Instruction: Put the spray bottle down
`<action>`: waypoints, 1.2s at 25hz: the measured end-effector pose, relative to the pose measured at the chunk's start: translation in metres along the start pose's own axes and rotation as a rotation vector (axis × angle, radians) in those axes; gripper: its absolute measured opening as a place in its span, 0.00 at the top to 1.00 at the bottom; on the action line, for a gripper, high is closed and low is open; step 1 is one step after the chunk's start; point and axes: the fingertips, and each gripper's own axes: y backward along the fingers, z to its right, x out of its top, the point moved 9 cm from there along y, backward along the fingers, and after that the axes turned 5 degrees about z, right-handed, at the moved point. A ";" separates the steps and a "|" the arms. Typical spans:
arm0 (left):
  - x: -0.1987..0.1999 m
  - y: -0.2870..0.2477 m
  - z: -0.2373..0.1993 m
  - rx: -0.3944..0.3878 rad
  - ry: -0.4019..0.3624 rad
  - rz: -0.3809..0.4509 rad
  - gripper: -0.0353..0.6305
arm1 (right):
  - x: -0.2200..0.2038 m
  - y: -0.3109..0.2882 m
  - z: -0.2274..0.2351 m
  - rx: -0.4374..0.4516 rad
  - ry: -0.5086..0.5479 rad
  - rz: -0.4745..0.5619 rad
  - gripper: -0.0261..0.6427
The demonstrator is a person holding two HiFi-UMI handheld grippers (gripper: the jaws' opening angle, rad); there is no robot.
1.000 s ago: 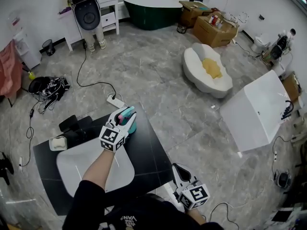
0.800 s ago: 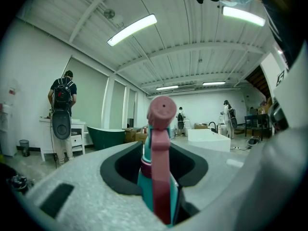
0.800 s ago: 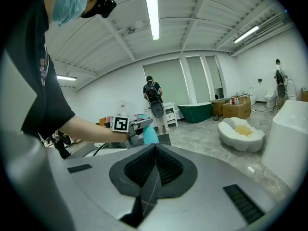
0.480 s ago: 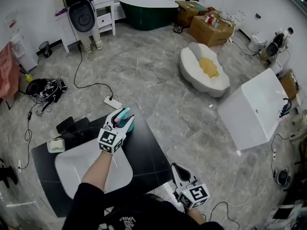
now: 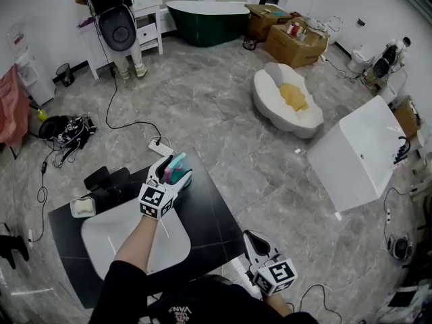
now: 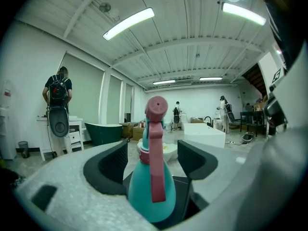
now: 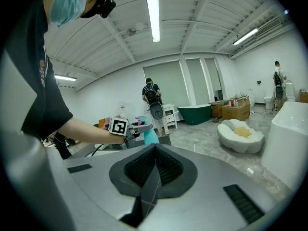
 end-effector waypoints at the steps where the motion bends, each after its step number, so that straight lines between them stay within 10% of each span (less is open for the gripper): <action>1: 0.000 0.004 0.000 0.000 0.000 -0.004 0.47 | 0.000 0.000 -0.002 0.003 0.001 0.006 0.95; 20: 0.046 0.126 0.042 -0.055 -0.073 0.023 0.47 | 0.000 0.010 -0.073 0.030 0.003 0.089 0.96; 30: 0.072 0.235 0.088 -0.101 -0.056 0.062 0.85 | -0.001 0.028 -0.133 0.041 -0.026 0.162 0.96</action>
